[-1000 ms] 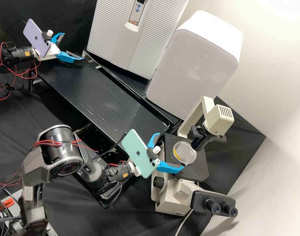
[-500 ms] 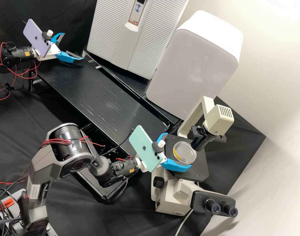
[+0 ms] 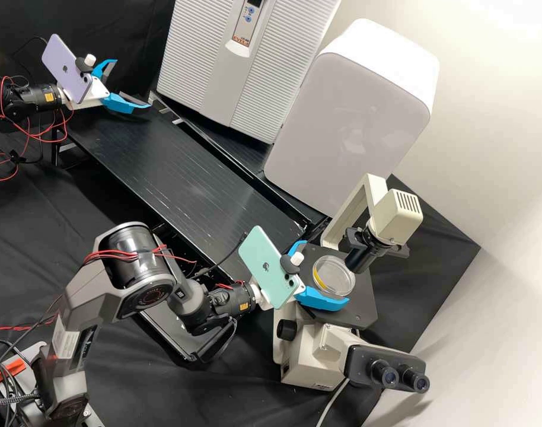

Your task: Place the petri dish on the bench

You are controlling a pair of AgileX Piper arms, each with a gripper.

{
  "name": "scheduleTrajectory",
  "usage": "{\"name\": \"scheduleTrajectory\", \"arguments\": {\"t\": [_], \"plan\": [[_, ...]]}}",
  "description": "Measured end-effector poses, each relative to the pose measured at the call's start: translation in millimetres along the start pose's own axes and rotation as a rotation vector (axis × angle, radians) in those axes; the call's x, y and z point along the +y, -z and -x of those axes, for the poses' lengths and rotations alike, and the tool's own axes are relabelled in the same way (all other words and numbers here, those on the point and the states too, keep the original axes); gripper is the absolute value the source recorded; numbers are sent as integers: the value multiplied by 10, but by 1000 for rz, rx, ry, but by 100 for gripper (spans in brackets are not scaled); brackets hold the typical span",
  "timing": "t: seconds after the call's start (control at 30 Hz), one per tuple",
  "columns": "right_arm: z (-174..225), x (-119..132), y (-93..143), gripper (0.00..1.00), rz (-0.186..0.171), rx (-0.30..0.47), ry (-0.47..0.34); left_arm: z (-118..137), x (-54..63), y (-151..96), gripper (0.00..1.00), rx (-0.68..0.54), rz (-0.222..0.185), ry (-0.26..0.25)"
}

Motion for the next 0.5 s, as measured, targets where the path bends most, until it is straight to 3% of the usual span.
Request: {"name": "scheduleTrajectory", "arguments": {"t": [0.5], "plan": [[-145, 8, -53, 100, -30, -59, -20, 0, 0, 0, 100, 0, 0, 0]]}}
